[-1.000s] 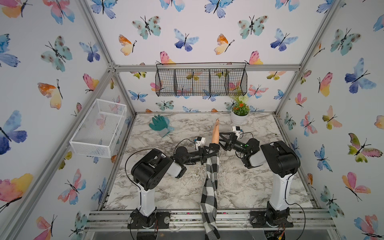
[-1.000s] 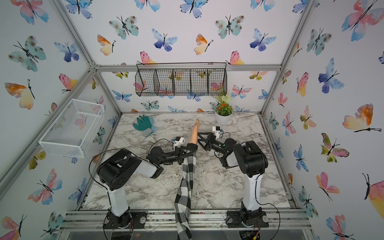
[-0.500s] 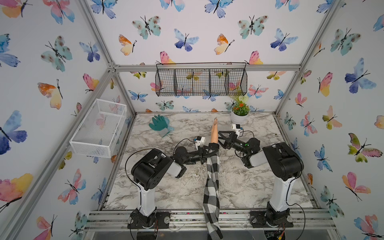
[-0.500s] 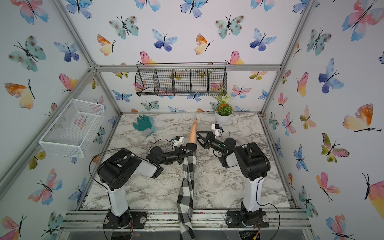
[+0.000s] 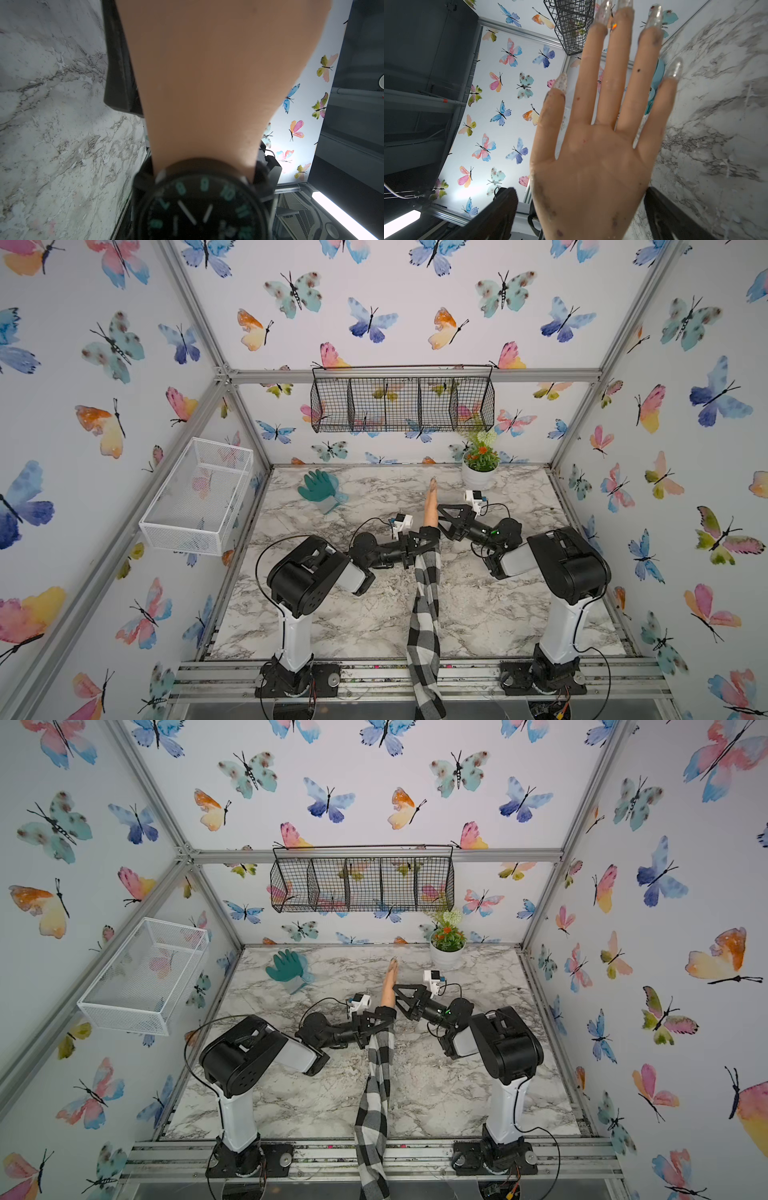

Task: Take off the watch
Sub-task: Adjust the hand at the center of the board.

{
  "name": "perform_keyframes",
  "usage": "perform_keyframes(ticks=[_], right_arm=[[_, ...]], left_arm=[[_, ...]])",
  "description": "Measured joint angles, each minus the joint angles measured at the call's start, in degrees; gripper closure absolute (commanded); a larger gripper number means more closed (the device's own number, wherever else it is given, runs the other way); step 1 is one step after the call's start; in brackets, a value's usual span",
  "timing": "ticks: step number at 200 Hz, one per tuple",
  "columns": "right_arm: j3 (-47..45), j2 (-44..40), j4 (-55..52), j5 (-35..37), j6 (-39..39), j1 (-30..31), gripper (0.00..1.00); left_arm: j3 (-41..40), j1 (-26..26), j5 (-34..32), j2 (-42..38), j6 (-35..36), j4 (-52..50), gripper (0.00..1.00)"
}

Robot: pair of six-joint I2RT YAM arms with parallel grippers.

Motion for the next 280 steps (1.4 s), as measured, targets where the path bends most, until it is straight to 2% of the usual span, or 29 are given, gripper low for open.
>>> perform_keyframes(ticks=[92, 165, 216, 237, 248, 280], right_arm=[[3.41, 0.81, -2.49, -0.07, -4.46, 1.92, 0.02], [2.29, -3.76, -14.99, 0.17, -15.06, 2.36, 0.02], [2.75, -4.42, -17.59, 0.13, -16.61, 2.40, 0.18], [2.80, -4.39, -17.57, 0.11, -16.31, 2.40, 0.25], [2.80, -4.42, -17.57, 0.11, -16.20, 2.40, 0.28], [2.64, -4.68, -18.88, 0.20, -16.57, 2.60, 0.28]], left_arm=[[0.90, -0.35, -0.11, 0.55, 0.00, 1.22, 1.00], [1.01, -1.01, 0.04, 0.55, -0.44, 0.00, 1.00], [0.85, -1.38, -0.02, 0.66, -0.42, -0.02, 1.00], [0.79, -1.38, -0.02, 0.68, -0.44, 0.02, 0.85], [0.74, -1.38, -0.04, 0.68, -0.44, 0.02, 0.71], [-0.48, -1.42, -0.48, 0.68, -0.07, 0.72, 0.34]])
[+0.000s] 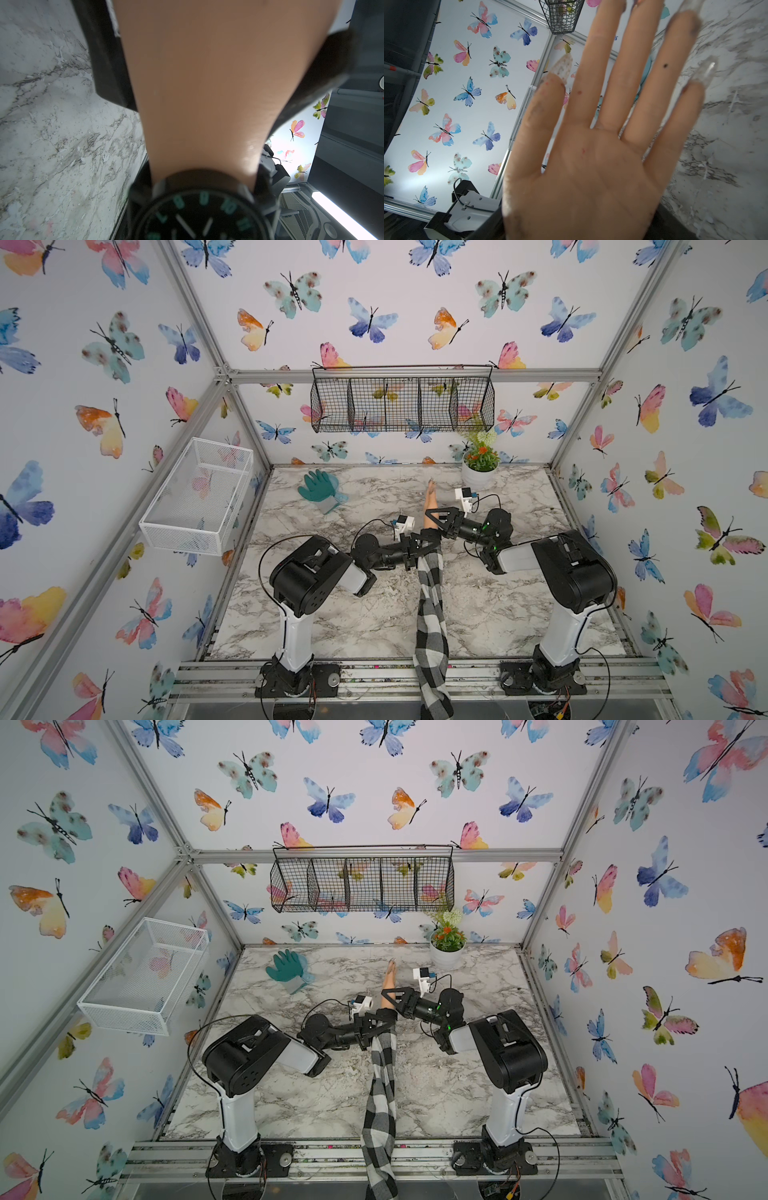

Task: Take off the watch
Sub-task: Adjust the hand at the center of the board.

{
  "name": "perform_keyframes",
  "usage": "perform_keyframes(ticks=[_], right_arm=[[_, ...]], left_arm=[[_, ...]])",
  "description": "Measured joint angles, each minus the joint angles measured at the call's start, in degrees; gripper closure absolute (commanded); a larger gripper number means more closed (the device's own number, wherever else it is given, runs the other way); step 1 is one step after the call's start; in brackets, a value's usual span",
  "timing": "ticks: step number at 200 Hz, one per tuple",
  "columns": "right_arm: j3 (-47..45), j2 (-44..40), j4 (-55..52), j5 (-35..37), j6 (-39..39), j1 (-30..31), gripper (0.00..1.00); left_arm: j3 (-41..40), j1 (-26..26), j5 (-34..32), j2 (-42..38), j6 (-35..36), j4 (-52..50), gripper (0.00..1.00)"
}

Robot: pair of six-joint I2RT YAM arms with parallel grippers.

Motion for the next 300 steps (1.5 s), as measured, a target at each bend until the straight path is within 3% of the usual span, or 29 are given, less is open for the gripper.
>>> perform_keyframes(ticks=[51, 91, 125, 147, 199, 247, 300], right_arm=[[-1.38, -6.58, -16.65, 3.52, -8.50, 0.09, 0.31], [-0.02, -11.63, -35.10, 9.01, -17.20, 0.44, 0.31], [7.48, -12.39, -55.28, 17.51, -25.27, 3.80, 0.31], [12.28, -12.39, -65.40, 24.30, -29.27, 7.10, 0.31], [19.63, -9.60, -82.01, 38.12, -33.51, 14.16, 0.36], [29.03, -4.26, -94.60, 48.70, -34.56, 18.75, 0.38], [44.15, 3.96, -108.96, 58.29, -39.12, 24.33, 0.37]], left_arm=[[-5.16, -0.07, -1.11, -0.96, 2.05, 1.51, 0.02], [-11.04, 0.46, -2.54, -5.18, 4.07, 1.55, 0.02], [-17.84, 2.71, -4.50, -12.90, 7.56, -2.25, 0.02], [-20.31, 4.96, -6.27, -21.84, 11.91, -10.67, 0.02], [-14.08, 8.28, -17.86, -47.32, 30.45, -50.49, 0.02], [-13.44, 9.49, -24.74, -52.52, 37.73, -69.83, 0.02], [-15.02, 10.73, -30.38, -56.65, 38.01, -78.53, 0.02]])
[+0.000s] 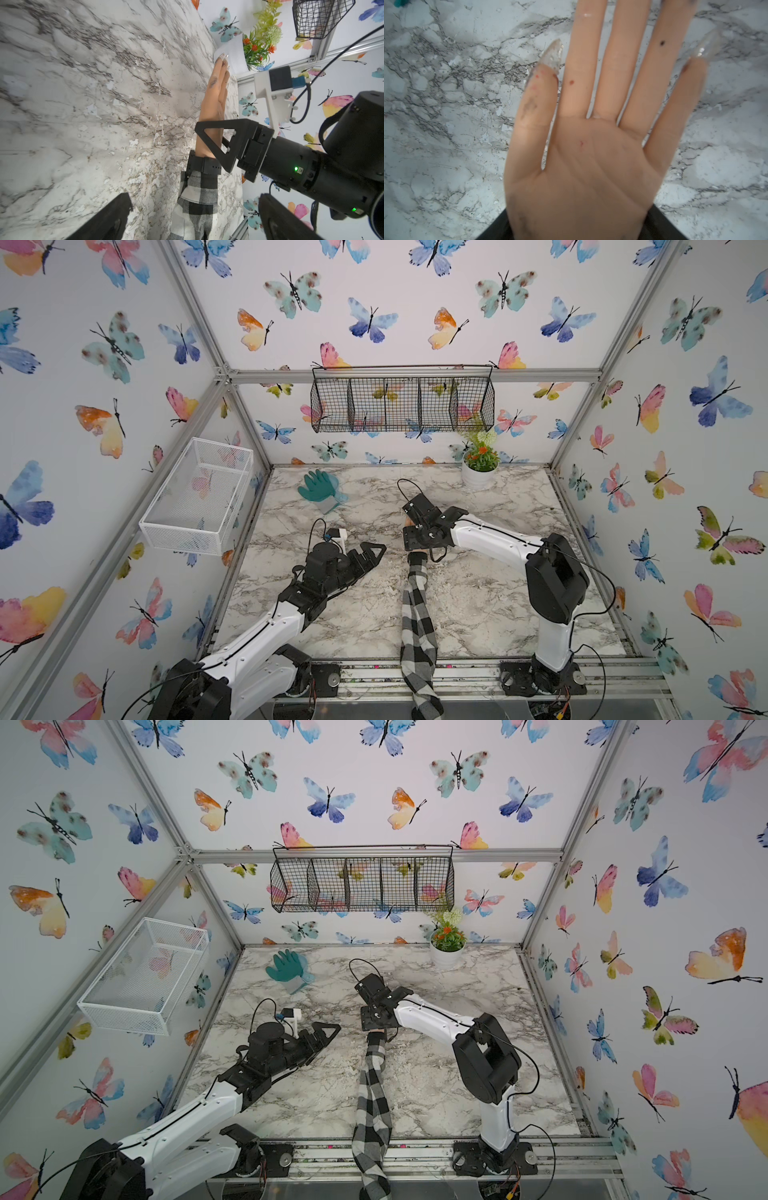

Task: Take off the watch
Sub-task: Adjust the hand at the center of the board.

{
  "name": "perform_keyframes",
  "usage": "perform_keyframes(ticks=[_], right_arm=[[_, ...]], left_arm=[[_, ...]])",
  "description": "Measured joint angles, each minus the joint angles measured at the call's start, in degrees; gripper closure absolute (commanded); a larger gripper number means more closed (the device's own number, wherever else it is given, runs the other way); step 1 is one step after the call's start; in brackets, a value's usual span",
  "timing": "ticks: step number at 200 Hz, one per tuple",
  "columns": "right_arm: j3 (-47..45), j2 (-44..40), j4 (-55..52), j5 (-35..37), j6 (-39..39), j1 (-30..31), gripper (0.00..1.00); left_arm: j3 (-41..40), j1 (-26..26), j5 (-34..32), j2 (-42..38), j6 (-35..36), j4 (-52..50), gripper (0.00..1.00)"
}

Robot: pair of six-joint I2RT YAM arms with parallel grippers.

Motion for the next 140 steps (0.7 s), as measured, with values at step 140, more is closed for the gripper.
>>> perform_keyframes(ticks=[140], right_arm=[[9.38, 13.33, -9.92, 0.44, -3.26, 0.98, 0.08]], left_arm=[[0.04, 4.76, -1.79, -1.88, -0.07, -6.67, 0.02]])
